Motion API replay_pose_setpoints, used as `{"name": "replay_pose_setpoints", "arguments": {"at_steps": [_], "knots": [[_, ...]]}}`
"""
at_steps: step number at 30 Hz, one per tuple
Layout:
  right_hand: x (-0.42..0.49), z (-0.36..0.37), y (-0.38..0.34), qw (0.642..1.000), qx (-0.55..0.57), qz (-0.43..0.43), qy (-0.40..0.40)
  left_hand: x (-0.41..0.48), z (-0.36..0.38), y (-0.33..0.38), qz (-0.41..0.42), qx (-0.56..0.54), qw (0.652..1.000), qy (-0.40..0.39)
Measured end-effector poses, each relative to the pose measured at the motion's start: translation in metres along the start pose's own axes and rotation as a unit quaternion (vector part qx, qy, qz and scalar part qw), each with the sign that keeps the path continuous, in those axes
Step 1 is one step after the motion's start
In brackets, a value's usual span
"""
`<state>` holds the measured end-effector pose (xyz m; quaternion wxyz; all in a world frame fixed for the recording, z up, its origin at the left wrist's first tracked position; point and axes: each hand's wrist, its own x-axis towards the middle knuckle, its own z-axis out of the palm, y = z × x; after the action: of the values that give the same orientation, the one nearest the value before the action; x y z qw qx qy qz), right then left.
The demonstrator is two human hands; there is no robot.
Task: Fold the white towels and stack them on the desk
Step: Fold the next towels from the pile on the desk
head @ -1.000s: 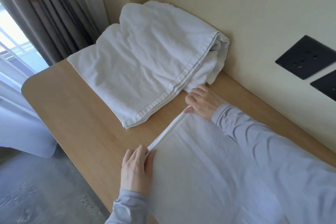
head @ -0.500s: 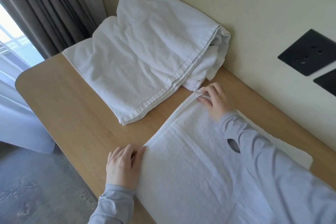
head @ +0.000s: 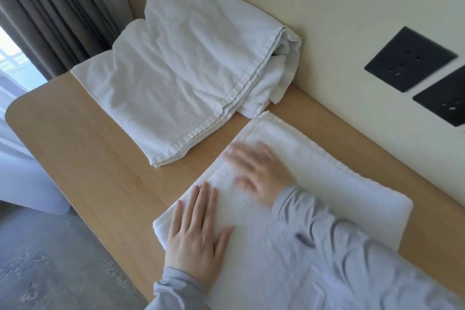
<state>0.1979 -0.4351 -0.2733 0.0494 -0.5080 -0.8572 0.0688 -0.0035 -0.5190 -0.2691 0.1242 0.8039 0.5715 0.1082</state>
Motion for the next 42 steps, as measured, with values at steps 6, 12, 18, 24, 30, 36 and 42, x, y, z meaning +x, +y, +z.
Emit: {"name": "replay_pose_setpoints", "arguments": {"at_steps": [6,12,18,24,30,36,42], "knots": [[-0.001,-0.01,0.058,0.993,-0.034,0.116,-0.009,-0.001,0.008,-0.002,-0.009,0.031,0.999,-0.043],[-0.019,-0.025,0.06,0.947,0.018,0.311,0.082,0.0,0.007,0.001,-0.02,0.06,0.997,-0.051],[-0.101,-0.004,-0.036,0.993,-0.062,-0.093,-0.046,-0.002,0.009,0.002,-0.03,0.063,0.997,-0.044],[-0.168,-0.039,0.092,0.973,-0.081,0.188,-0.103,-0.003,0.014,0.002,-0.032,0.081,0.996,-0.036],[-0.169,-0.042,0.07,0.965,-0.122,0.229,-0.035,-0.012,0.004,0.031,-0.09,0.067,0.993,-0.046],[-0.215,-0.013,-0.014,0.997,-0.063,-0.009,-0.047,-0.099,0.026,0.169,0.026,-0.046,0.995,-0.084],[-0.243,-0.045,0.085,0.975,-0.123,0.149,-0.105,-0.113,0.045,0.166,-0.009,-0.021,0.993,-0.119]]}}
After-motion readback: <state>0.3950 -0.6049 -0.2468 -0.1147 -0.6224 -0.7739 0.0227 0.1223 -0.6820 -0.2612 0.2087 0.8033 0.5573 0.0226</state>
